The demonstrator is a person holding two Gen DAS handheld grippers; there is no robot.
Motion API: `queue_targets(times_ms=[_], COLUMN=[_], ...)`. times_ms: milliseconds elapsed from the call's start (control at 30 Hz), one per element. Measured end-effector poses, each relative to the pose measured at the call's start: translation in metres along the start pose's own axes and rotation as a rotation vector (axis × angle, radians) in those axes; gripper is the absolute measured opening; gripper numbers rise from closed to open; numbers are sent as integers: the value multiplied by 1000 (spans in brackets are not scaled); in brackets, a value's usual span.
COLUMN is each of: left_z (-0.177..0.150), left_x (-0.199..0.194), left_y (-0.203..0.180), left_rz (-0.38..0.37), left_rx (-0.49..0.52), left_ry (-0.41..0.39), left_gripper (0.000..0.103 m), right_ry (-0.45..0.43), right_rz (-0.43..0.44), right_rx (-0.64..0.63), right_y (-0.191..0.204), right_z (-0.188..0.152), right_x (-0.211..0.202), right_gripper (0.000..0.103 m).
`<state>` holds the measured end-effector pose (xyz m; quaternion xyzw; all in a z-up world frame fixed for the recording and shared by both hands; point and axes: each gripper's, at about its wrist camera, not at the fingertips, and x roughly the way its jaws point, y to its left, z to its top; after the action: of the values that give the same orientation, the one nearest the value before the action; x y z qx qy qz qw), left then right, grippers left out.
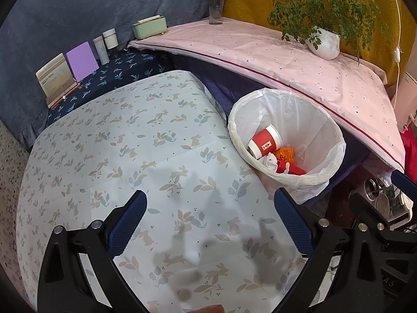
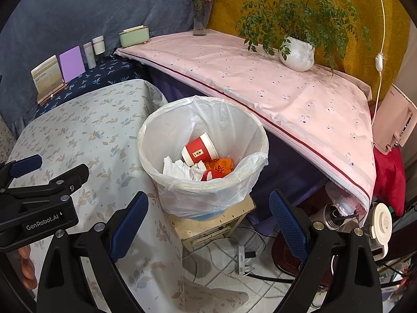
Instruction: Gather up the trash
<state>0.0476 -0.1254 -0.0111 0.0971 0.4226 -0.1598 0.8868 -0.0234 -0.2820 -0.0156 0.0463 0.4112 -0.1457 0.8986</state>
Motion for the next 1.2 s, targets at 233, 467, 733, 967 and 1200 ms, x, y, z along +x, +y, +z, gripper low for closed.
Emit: queue_targets(times_ms=[233,467,733,967,1200], left_z=[-1,-3,-3,-4,-5], left_x=[0,0,0,0,0], left_y=[-2,-4,-6,-7,-9], left_rz=[-2,9,18,19,20], left_rx=[0,-9,4,6,15], left_ry=[3,10,10,9,7], left_gripper=[94,94,94,94,94], right_ry=[0,0,2,1,-1], right_rz=[3,3,9,9,11], right_rx=[2,3,3,7,10], right_y=[1,1,-1,-3,-5], right_z=[-2,-2,-3,-4,-5], right_x=[1,1,2,2,1], right_gripper=[90,90,90,90,90])
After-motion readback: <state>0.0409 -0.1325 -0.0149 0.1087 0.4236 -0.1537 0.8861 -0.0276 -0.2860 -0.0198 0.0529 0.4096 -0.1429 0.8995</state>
